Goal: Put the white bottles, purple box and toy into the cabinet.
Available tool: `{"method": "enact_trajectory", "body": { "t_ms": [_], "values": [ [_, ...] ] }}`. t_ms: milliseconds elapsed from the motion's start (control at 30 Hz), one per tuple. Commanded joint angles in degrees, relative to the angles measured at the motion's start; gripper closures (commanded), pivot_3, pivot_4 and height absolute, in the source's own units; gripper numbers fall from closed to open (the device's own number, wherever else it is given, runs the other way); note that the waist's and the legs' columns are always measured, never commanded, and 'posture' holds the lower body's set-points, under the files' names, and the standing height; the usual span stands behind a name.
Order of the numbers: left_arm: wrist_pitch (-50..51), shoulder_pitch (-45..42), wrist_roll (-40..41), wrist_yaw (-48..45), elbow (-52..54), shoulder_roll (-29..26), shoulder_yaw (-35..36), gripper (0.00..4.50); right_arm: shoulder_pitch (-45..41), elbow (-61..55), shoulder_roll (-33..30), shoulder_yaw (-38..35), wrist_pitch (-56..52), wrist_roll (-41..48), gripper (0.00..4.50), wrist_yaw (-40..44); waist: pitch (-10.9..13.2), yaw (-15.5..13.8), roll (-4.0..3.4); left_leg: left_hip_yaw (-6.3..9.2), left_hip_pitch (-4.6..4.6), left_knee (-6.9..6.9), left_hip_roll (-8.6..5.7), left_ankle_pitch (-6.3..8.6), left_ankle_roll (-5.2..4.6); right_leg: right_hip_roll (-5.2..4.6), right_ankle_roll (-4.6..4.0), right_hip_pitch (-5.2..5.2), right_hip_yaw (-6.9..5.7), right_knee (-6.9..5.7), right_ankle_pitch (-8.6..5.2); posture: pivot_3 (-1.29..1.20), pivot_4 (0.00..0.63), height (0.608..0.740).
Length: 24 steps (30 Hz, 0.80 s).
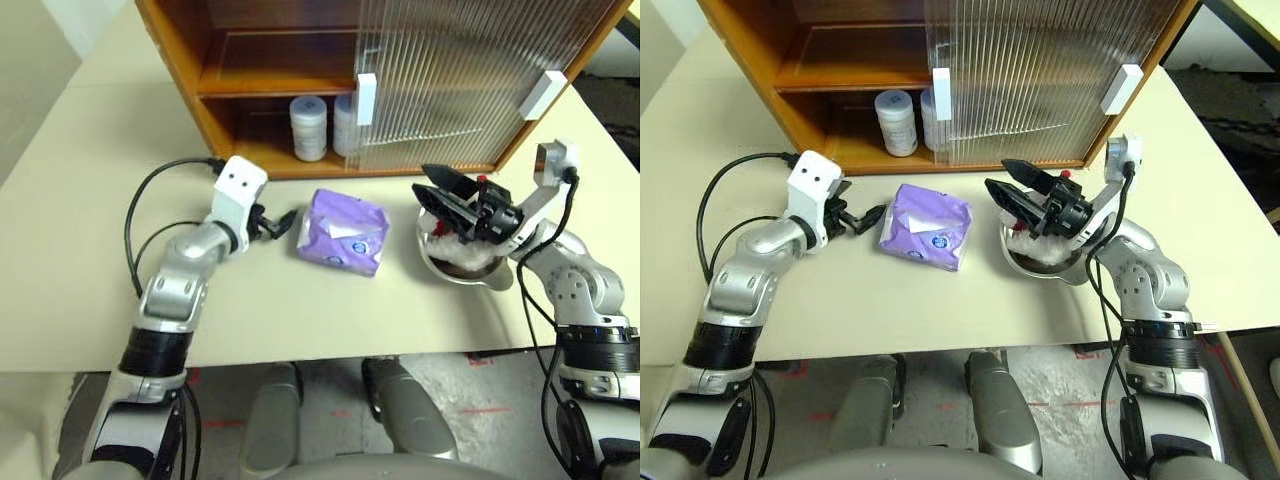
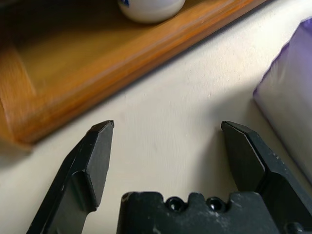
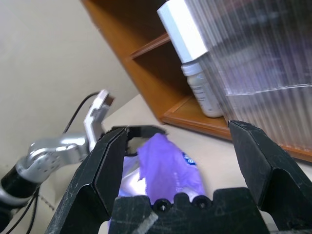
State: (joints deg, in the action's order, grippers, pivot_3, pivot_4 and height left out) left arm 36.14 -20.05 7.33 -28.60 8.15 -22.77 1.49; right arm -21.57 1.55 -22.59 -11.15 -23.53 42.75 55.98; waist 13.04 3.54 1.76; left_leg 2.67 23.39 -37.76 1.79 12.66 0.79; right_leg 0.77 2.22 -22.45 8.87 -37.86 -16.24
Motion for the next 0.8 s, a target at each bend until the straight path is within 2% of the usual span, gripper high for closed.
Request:
{"method": "enact_trajectory", "body": {
  "t_ms": [33,100,133,233,300,367,467,500,700,800],
  "values": [
    [6.57,-0.35,10.58,-0.68,3.12,2.42,8.5,0.02,0.03,0.7,0.2,0.91,2.64,-2.03,0.0,0.86,-0.06,-0.18,0.02,0.01,0.01,0.03,0.0,0.0,0.0,-0.07,-0.01,-0.01,-0.09,0.0,0.0,0.08,0.133,0.74],
    [10.59,-1.72,14.75,0.16,3.11,3.17,12.15,0.02,-0.77,2.02,0.66,0.28,3.67,-2.31,0.0,0.41,-0.06,-0.25,0.04,0.01,0.07,0.07,-0.01,-0.01,0.01,-0.19,-0.01,-0.03,-0.23,0.01,0.0,0.08,0.141,0.74],
    [12.92,-2.24,16.2,0.34,2.9,2.81,13.1,0.02,-1.2,2.45,0.96,-0.26,3.81,-1.86,0.0,0.12,-0.1,-0.26,0.06,0.01,0.1,0.07,-0.04,-0.01,0.02,-0.27,-0.01,-0.04,-0.32,0.01,0.0,0.09,0.125,0.74],
    [28.26,-5.81,28.56,-0.39,2.8,3.2,20.47,0.02,-0.32,2.94,-2.32,0.39,5.18,-3.09,0.0,4.99,-0.21,-0.34,0.07,-0.01,0.16,0.07,-0.16,-0.11,0.18,-0.56,0.0,-0.02,-0.58,0.0,0.0,0.1,0.113,0.74],
    [36.26,-9.1,36.57,3.63,0.43,7.5,29.02,0.02,-0.48,3.51,-2.78,-1.1,4.58,-1.73,0.0,4.95,-0.23,-0.36,0.1,-0.02,0.21,0.07,-0.25,-0.2,0.34,-0.72,0.01,0.0,-0.68,0.03,0.0,0.09,0.111,0.74],
    [42.04,-9.88,40.37,5.14,0.87,9.0,31.63,0.02,-0.5,2.95,-3.14,-1.91,3.96,-0.56,0.0,5.36,-0.33,-0.57,0.27,-0.01,0.24,0.06,-0.23,-0.29,0.48,-0.81,0.03,0.01,-0.74,0.02,0.01,0.1,0.11,0.74],
    [47.89,-8.98,42.77,6.37,3.62,9.84,30.2,0.02,0.83,0.98,-5.17,-0.89,6.18,-2.04,0.0,9.3,-0.58,-0.86,0.36,0.02,0.25,0.07,-0.29,-0.45,0.75,-0.78,0.04,0.01,-0.78,0.01,0.01,0.09,0.093,0.74],
    [49.18,-8.65,42.74,7.12,3.3,10.95,28.92,0.02,1.47,-0.16,-6.01,-1.42,5.4,-0.45,0.0,11.17,-0.59,-0.96,0.38,0.01,0.25,0.07,-0.29,-0.51,0.86,-0.78,0.05,0.02,-0.79,0.0,0.01,0.08,0.115,0.74],
    [46.4,-5.6,39.05,5.89,2.82,7.88,15.36,0.02,3.21,-4.12,-11.25,-1.33,3.77,1.63,0.0,17.59,-0.67,-1.24,0.45,0.01,0.26,0.07,-0.31,-0.63,1.07,-0.77,0.05,0.04,-0.78,0.01,0.03,0.07,0.102,0.74],
    [43.04,-2.81,35.86,5.37,1.9,6.5,6.96,0.02,5.63,-5.76,-12.77,-2.09,5.63,-0.24,0.0,16.78,-1.05,-1.26,0.39,0.01,0.21,0.07,-0.31,-0.67,1.11,-0.75,0.02,0.05,-0.78,0.01,0.04,0.06,0.098,0.74]
  ]
}}
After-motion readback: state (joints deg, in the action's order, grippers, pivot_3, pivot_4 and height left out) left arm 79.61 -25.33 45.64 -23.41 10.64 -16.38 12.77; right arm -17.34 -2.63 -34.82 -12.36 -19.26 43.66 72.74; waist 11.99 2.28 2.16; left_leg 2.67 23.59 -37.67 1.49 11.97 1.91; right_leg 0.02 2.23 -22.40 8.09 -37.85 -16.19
